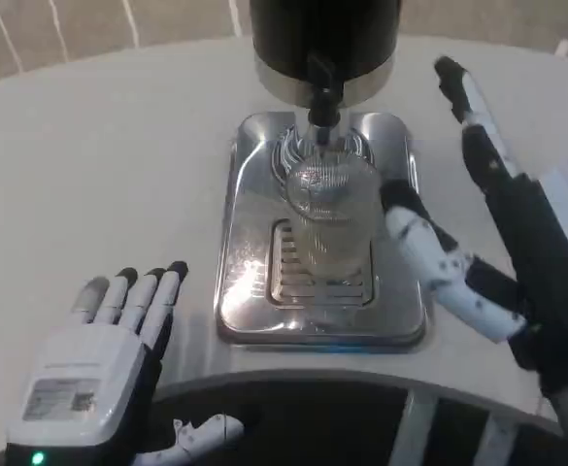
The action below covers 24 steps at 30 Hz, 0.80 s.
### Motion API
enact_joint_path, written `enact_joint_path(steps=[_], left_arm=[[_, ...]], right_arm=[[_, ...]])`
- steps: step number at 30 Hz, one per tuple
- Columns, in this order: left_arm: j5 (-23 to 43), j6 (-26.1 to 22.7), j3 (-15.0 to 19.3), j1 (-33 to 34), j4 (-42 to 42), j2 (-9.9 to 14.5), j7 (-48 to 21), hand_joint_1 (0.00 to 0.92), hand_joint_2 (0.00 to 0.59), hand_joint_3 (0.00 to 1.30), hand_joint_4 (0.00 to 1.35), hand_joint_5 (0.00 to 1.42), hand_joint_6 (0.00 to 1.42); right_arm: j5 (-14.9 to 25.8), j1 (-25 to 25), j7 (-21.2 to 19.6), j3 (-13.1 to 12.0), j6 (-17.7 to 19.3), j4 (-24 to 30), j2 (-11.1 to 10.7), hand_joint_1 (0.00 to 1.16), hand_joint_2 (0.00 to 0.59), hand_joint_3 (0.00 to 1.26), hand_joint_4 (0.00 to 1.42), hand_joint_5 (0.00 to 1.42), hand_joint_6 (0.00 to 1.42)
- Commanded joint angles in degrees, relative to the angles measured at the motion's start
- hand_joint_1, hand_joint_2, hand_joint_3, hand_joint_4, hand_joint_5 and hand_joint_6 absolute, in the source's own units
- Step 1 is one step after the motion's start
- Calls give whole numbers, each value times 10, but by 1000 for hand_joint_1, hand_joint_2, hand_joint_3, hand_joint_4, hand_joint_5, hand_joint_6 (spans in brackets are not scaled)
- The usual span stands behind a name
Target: Grasp the cup under the faucet to collect the drink, then remove the cup.
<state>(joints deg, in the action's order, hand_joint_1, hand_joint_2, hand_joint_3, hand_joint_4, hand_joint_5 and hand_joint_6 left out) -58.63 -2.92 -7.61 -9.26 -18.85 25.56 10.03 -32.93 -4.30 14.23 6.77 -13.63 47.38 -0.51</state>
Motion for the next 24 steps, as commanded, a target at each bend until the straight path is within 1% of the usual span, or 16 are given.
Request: enact_joint_path(steps=[1, 3, 6, 8, 12, 14, 17, 19, 21, 24], left_arm=[[-14, -19, -1, -21, -12, -25, 14, 0, 116, 0, 0, 0, 0], [-17, -21, -2, -24, -14, -31, 16, 0, 115, 0, 0, 0, 0], [-19, -23, -2, -26, -15, -36, 17, 0, 113, 0, 0, 0, 0], [-17, -23, 0, -27, -16, -38, 16, 0, 112, 0, 0, 0, 0], [-13, -24, 2, -28, -15, -38, 15, 0, 113, 0, 0, 0, 0], [-11, -25, 3, -29, -13, -38, 15, 0, 114, 0, 0, 0, 0], [-12, -24, 3, -30, -10, -38, 19, 0, 115, 0, 0, 0, 0], [-13, -23, 2, -30, -9, -38, 21, 0, 115, 0, 0, 0, 0], [-13, -24, 2, -29, -7, -39, 22, 0, 116, 0, 0, 0, 0], [-11, -24, 3, -27, -3, -38, 24, 0, 116, 0, 0, 0, 0]], right_arm=[[39, -57, 16, 8, -40, 0, 6, 408, 518, 0, 0, 0, 0], [60, -80, 23, 0, -56, -3, 2, 408, 522, 0, 0, 0, 0], [89, -107, 27, -16, -68, -10, -12, 406, 522, 0, 0, 0, 0], [124, -133, 33, -38, -75, -30, -21, 401, 534, 0, 0, 0, 0], [177, -163, 33, -64, -77, -65, -39, 397, 538, 0, 0, 0, 0], [199, -173, 33, -70, -74, -78, -46, 396, 539, 0, 0, 0, 0], [226, -179, 31, -71, -71, -87, -55, 393, 539, 0, 0, 0, 0], [243, -186, 34, -68, -67, -93, -62, 392, 539, 0, 0, 0, 0], [259, -194, 35, -61, -69, -94, -66, 391, 539, 0, 0, 0, 0], [271, -207, 34, -38, -78, -91, -70, 388, 539, 0, 0, 0, 0]])
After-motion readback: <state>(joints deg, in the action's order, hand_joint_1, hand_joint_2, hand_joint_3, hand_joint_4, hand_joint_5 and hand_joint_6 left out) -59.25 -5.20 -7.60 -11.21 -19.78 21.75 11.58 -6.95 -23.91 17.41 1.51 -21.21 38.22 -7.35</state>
